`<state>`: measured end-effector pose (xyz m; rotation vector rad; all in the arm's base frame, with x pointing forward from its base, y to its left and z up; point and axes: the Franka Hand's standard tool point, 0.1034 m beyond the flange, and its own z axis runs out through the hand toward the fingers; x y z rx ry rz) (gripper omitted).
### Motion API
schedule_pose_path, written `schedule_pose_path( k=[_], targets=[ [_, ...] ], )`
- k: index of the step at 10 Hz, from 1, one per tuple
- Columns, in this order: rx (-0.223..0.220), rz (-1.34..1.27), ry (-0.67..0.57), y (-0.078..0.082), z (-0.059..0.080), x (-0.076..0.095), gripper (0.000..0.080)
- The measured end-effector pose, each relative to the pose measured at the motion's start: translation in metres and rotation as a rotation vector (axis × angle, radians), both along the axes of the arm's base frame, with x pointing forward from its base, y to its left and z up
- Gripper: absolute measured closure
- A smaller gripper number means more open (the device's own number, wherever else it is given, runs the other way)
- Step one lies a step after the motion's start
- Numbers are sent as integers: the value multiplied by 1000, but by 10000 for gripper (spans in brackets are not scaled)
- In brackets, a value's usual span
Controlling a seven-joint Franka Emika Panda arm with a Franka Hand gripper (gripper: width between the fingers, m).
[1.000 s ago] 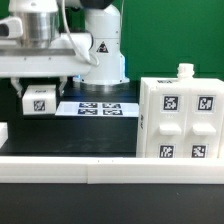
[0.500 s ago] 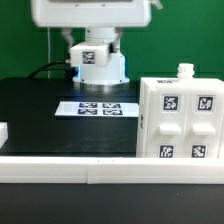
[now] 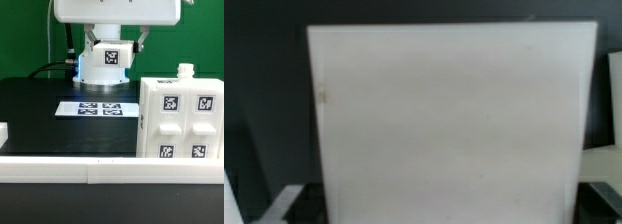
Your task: Assemble cabinet
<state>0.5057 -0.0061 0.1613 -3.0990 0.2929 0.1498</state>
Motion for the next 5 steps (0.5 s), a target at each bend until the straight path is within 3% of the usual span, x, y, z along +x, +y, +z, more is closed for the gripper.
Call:
schedule_pose_path(
  k=[2,5],
  targets=[
    [0,0,1,2,1,2,236],
    [-2,-36,-31,43,22,40,236]
  ],
)
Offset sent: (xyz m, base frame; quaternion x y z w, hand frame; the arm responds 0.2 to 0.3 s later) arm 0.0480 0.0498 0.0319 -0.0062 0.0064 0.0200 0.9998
